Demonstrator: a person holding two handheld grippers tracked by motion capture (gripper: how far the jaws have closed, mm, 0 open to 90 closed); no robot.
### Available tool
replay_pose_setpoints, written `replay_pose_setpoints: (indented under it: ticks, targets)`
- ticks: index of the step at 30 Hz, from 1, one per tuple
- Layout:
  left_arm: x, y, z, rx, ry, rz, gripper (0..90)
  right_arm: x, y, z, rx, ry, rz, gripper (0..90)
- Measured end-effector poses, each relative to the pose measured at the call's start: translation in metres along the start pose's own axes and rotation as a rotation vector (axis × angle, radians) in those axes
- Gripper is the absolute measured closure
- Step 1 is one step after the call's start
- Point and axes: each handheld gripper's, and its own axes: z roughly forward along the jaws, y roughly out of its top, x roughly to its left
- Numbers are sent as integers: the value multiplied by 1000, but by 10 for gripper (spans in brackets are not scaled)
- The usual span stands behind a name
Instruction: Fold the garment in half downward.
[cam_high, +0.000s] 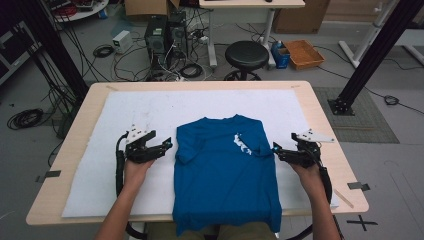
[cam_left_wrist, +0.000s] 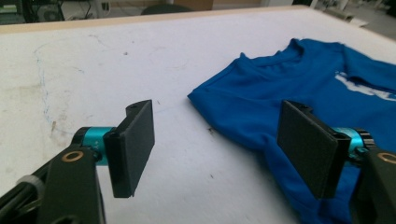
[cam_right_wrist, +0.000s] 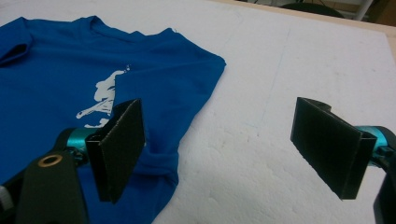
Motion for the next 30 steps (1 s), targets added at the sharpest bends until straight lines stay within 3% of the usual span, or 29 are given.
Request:
replay_pose_setpoints:
  ticks: [2, 3, 7, 12, 13, 17, 18, 20, 24, 28, 30]
  targets:
    - [0, 4, 5, 16, 6, -4, 308, 1, 1, 1, 0, 0, 3, 174]
    - [0, 11, 16, 61, 24, 1, 323, 1, 2, 2, -3, 3, 0, 174]
    - [-4, 21, 42, 163, 82, 20, 398, 3, 3, 5, 0, 12, -6, 175]
    - [-10, 23, 64, 210, 87, 27, 432, 3, 3, 9, 25, 20, 11, 175]
    - [-14, 23, 73, 244, 99, 41, 432, 2, 3, 10, 37, 25, 28, 175]
    - [-20, 20, 85, 264, 99, 38, 433, 0, 3, 10, 39, 26, 39, 175]
    - [-24, 19, 88, 269, 98, 74, 438, -1, 2, 10, 40, 15, 53, 175]
    - [-27, 19, 88, 271, 60, 111, 588, -3, 2, 11, 51, 6, 68, 175]
    - [-30, 19, 89, 270, 29, 139, 781, -3, 3, 15, 80, -1, 78, 175]
    - [-30, 19, 89, 268, 20, 135, 829, -3, 8, 18, 83, 0, 78, 175]
    - [-26, 19, 88, 261, 21, 95, 841, -4, 16, 27, 89, -1, 71, 179]
